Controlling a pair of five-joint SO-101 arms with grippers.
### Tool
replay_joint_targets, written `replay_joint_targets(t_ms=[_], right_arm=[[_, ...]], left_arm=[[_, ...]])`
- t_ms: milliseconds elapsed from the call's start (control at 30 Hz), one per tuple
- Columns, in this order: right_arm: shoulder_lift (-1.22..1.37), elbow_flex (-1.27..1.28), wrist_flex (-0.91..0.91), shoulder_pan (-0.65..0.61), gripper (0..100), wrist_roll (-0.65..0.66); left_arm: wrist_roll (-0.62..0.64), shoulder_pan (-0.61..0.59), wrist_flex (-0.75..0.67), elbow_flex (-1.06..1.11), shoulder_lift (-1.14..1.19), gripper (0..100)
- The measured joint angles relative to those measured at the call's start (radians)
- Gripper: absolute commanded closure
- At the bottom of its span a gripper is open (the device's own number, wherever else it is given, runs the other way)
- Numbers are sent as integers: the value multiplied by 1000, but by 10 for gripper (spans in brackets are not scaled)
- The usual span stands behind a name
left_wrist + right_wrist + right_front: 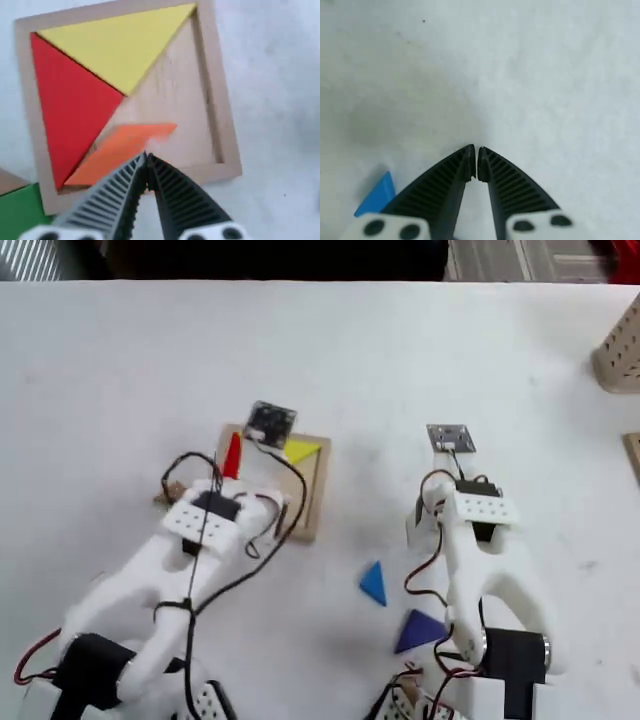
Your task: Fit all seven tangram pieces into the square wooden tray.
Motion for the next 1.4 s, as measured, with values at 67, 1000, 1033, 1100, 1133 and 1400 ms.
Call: replay_joint_targets(t_ms=[67,1000,1033,1100,1133,1400], right_arm=[[0,0,0,0,974,0],[0,0,0,0,974,0],[0,0,0,0,974,0],[0,0,0,0,974,0],[0,0,0,0,974,0],[0,0,0,0,974,0]], left_arm=[[-2,23,0,0,0,978],[0,28,34,-468,491,980],[0,26,34,-479,491,980],[0,26,34,-486,488,979],[-2,26,37,-486,482,979],[-2,-48,157,-428,250,978]])
